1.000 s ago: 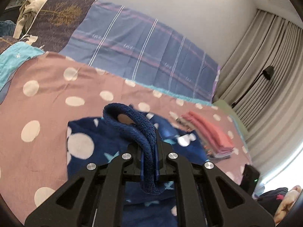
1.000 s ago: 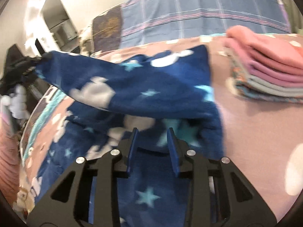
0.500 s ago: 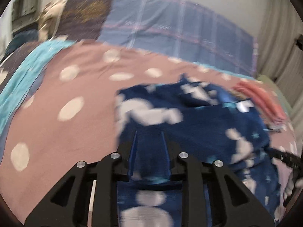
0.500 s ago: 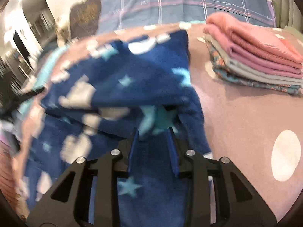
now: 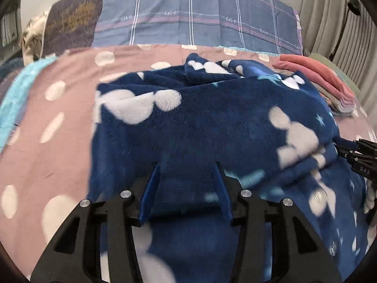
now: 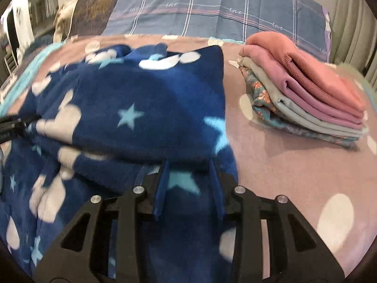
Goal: Fold small clothes
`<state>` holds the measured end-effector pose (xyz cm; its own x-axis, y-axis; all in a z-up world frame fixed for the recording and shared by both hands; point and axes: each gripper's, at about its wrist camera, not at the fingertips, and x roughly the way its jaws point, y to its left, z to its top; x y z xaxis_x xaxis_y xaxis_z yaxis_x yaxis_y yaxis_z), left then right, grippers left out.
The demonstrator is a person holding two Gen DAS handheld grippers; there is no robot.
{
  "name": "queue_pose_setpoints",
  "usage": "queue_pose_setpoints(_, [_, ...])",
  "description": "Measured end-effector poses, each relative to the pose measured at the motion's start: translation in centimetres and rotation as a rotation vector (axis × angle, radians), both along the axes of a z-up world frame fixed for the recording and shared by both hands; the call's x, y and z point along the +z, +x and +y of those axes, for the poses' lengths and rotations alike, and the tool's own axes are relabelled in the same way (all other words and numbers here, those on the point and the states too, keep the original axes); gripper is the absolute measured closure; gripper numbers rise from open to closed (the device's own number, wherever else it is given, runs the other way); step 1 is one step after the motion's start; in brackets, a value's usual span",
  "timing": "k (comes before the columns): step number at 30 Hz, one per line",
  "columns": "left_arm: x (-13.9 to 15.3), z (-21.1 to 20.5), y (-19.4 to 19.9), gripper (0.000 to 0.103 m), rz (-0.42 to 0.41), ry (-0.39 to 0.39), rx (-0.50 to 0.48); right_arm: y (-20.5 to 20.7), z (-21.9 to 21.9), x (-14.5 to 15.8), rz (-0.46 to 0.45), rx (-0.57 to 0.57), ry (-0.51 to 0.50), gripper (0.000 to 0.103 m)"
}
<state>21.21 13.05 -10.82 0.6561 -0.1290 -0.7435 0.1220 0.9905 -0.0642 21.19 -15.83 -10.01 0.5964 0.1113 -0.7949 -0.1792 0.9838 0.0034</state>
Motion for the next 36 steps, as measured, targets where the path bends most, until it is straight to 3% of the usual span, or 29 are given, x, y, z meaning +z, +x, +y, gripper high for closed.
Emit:
queue_pose_setpoints(2, [0.9,0.2,-2.8,0.050,-0.015,-0.003,-0.023,-1.6,-0.7,0.2,0.028,0.009,0.046,0.067])
queue_pose_setpoints(3, [1.0,0.4,-4.1,0.043,-0.016,-0.004,-0.028,-2.5,-1.3,0.2,0.031,0.008,0.067,0.067])
queue_pose_setpoints(8, [-0.5,2.5,-11.0,0.042,0.052,-0.037,0.011,-9.7,-5.2,0.1,0.056,-0.001,0.202,0.067])
queue_pose_setpoints(13, [0.3,2.8,-17.6,0.042,0.011,-0.100,0.010,-16.1,-5.4,2.2,0.034,0.035,0.259,0.065])
queue_pose_setpoints(18, [0.6,1.8,-21.7,0.038,-0.021,-0.061,0.015,-21.5,-1.6,3.8,0.083,0.227,0.466,0.065])
queue_pose_setpoints(23, [0.1,2.5,-24.7,0.038,-0.024,-0.113,0.047,-25.8,3.9,2.9,0.236,0.413,0.665,0.065])
queue_pose_setpoints(26, [-0.3,3.4,-25.9,0.037,-0.021,-0.115,0.078,-27.5,5.9,2.0,0.300,0.461,0.711,0.065])
queue_pose_setpoints(32, [-0.9,5.1,-27.5,0.037,-0.023,-0.181,0.127,-26.5,8.7,-0.9,0.392,0.429,0.723,0.059])
queue_pose_setpoints(34, [-0.9,5.4,-27.9,0.037,-0.017,-0.194,0.130,-26.3,9.2,-0.9,0.394,0.413,0.730,0.074])
queue_pose_setpoints(35, [-0.9,5.5,-28.2,0.037,-0.018,-0.203,0.124,-26.4,9.1,-0.6,0.395,0.404,0.745,0.096])
queue_pose_setpoints(36, [-0.9,5.6,-28.5,0.037,-0.018,-0.216,0.114,-26.6,8.6,0.0,0.387,0.404,0.790,0.095])
